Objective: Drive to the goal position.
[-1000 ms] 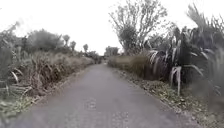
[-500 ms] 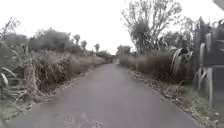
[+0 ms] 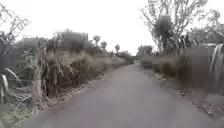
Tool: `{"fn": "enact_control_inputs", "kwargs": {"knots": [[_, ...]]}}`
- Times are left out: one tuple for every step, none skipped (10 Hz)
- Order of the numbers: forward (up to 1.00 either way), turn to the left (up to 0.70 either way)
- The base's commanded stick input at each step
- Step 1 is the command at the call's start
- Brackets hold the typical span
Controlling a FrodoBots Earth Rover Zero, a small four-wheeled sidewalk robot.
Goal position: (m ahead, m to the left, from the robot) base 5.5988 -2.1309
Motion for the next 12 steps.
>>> {"fn": "enact_control_inputs", "kwargs": {"knots": [[1.00,0.00],[1.00,0.00],[1.00,0.00],[1.00,-0.07],[1.00,-0.19],[1.00,-0.32],[1.00,-0.40],[1.00,-0.40],[1.00,-0.40],[1.00,-0.40],[1.00,-0.40],[1.00,-0.40]]}}
